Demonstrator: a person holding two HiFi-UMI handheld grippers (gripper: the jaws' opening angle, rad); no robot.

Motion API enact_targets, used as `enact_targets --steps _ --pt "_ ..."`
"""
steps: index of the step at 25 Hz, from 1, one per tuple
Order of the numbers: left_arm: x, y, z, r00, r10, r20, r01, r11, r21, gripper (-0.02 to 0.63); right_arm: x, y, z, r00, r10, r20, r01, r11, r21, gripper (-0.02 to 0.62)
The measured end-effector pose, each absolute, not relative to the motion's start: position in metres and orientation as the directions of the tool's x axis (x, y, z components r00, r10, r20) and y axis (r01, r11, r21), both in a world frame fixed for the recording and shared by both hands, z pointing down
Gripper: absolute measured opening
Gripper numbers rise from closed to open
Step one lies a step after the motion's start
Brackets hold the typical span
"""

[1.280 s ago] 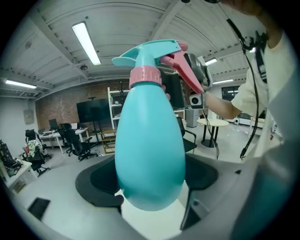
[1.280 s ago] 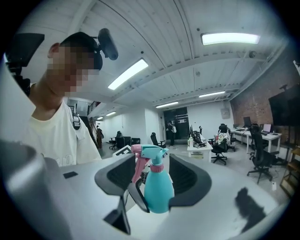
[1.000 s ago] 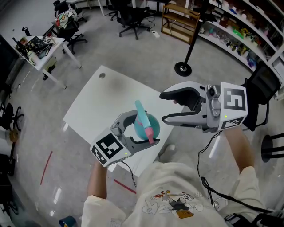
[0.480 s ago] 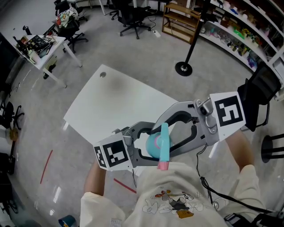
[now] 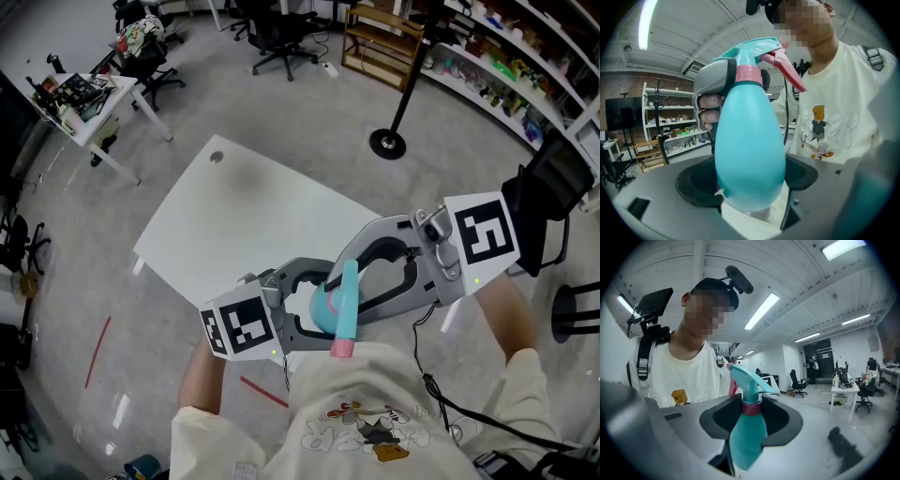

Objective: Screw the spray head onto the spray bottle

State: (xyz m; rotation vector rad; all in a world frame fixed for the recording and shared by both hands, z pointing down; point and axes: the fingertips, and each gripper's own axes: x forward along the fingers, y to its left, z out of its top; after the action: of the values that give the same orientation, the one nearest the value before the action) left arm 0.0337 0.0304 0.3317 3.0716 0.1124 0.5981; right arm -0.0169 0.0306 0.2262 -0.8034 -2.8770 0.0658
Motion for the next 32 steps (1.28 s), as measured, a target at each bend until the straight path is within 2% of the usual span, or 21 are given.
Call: enact_targets --steps 9,18,22,27,32 --pt "0.028 -0.009 0.348 0.894 -0.195 0.403 -0.229 -0.973 0.038 0.413 -0.023 -0.005 0.244 -0.931 0.326 0.166 0.316 0.945 -0.084 0.135" --pt "0.013 -0.046 0.349 0.82 -0.385 0.422 -0.436 -0.9 0.026 0.413 -0.034 -0.039 0.245 -0.972 0.151 0.182 0.143 0.988 -0.057 0.135" --pt "0.004 -0.064 0.356 0.749 -0.498 0.438 -0.555 -0.832 0.005 0.413 -0.039 -0.057 0.249 -0.982 0.031 0.187 0.02 0.998 -0.061 0.135" --pt "-0.01 -0.087 0.368 0.586 -0.657 0.474 -0.718 -0.692 -0.073 0.413 -0.043 -0.074 0.26 -0.97 -0.119 0.211 -0.129 0.991 -0.038 0.135" --pt "-0.019 -0.1 0.374 0.476 -0.742 0.472 -0.806 -0.583 -0.102 0.413 -0.047 -0.083 0.268 -0.944 -0.24 0.226 -0.249 0.969 -0.011 0.135"
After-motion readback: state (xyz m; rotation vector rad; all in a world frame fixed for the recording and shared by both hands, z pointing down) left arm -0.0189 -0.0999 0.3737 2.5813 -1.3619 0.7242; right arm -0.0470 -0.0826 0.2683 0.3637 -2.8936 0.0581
